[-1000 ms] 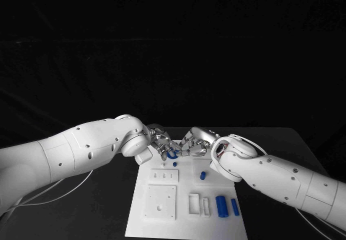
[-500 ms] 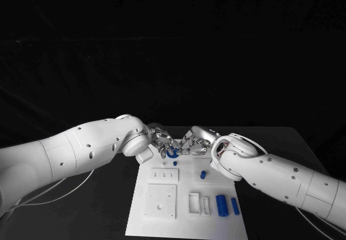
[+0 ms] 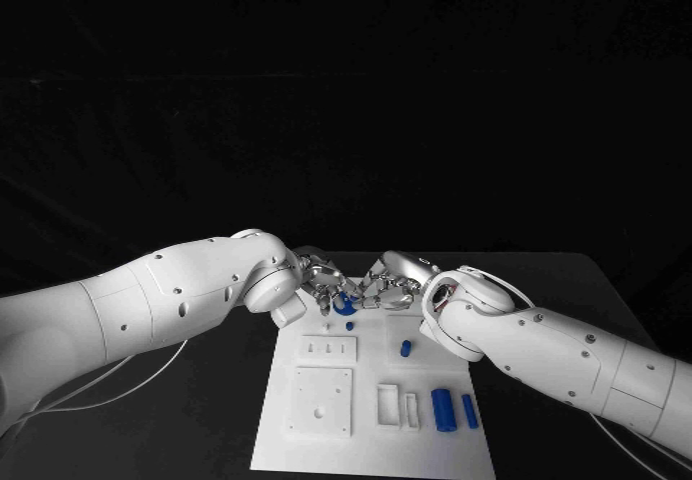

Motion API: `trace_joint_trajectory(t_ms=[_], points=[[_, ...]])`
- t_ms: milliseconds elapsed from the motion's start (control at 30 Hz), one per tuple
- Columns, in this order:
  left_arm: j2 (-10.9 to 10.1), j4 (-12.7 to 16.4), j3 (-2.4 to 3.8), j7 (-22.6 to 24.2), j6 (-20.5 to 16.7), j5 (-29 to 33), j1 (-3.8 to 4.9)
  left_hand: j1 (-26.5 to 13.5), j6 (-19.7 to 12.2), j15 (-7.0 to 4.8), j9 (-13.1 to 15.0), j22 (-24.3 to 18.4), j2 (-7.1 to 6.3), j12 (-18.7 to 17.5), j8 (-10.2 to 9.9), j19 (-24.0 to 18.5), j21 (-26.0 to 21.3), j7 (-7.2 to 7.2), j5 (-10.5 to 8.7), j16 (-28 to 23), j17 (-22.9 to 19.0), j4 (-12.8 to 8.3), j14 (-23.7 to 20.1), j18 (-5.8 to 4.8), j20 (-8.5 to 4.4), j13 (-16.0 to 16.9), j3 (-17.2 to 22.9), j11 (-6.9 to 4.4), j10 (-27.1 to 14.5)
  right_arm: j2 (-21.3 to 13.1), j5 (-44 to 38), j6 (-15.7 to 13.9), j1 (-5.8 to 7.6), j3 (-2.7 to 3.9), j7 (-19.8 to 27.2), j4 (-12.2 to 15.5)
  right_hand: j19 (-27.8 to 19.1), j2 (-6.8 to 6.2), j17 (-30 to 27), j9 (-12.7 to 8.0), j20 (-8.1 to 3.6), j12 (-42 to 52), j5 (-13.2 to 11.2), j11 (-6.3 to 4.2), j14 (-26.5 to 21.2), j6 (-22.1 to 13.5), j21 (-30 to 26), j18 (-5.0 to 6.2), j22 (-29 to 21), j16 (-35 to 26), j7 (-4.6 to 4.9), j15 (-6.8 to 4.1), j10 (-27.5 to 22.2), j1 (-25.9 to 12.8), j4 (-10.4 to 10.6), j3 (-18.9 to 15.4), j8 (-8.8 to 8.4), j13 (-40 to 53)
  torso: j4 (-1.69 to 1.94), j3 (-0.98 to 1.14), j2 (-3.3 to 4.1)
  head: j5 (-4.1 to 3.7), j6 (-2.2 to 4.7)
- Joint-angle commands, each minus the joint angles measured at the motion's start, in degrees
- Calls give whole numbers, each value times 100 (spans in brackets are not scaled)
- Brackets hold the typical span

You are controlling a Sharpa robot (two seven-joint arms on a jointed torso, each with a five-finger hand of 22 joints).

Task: Assemble the parts on the task board

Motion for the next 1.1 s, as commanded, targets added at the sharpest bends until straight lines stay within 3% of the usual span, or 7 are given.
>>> trace_joint_trajectory(t_ms=[33,167,367,500,700,1100], points=[[29,23,7,46,27,141,-5,25,824,-49,2884,35,-58,112,-9,-9,50,-736,-35,94,35,50,-19,-116,-42,46,-26,-140,202,29,-48,-34,-4,-2,66,7,308,-1,-1,1,-19,-37,16,14,10,10,-40,4,-5,-19,-24,-40,-39,-31,20,17,18,-15,3,0,1,3,-8],[32,18,7,39,38,145,-14,49,825,-64,3259,89,-83,215,-32,-28,88,-753,-55,223,75,100,-48,-121,-55,93,-56,-144,196,36,-48,-49,-8,-2,79,4,308,-1,-1,1,-19,-36,15,15,10,10,-40,4,-5,-19,-24,-40,-39,-30,19,17,18,-15,1,-1,2,7,-11],[50,-7,7,41,43,143,-47,65,860,-82,3522,138,-118,360,-21,-29,127,-779,-74,355,120,118,-43,-125,-69,158,-86,-161,203,42,-47,-88,-14,-2,106,3,309,1,2,-1,-18,-31,11,17,12,-7,-34,6,-4,-16,-17,-39,-35,-15,8,31,17,-13,-5,-4,4,0,-23],[63,-26,6,56,40,142,-73,70,930,-99,4039,206,-128,646,-15,-48,180,-821,-58,637,263,142,-102,-131,-87,275,-136,-193,187,43,-47,-119,-17,-2,123,3,310,0,6,-1,-17,-26,12,17,14,-13,-29,8,-2,-13,-14,-38,-32,1,-10,44,18,-10,-1,-3,2,-8,-21],[63,-37,6,94,26,143,-88,-18,991,-116,4413,247,-150,854,-24,-57,203,-863,271,825,361,144,-106,-131,-94,371,-69,-223,191,39,-47,-179,-20,-2,135,-5,309,2,8,-2,-16,-36,16,19,13,-24,-37,13,-6,-13,-9,-37,-42,15,-34,61,16,-18,6,-5,-2,-10,-25],[41,-41,5,133,80,145,-94,-216,1085,-125,4834,309,-115,1113,-22,-65,237,-905,561,1051,525,61,-127,-129,-96,501,72,-257,191,36,-46,-287,-26,-2,143,-66,306,-19,-12,-6,4,-66,62,36,7,-148,-77,43,-21,-46,34,-19,-81,-5,-76,124,15,-41,2,-2,-5,7,-36]])
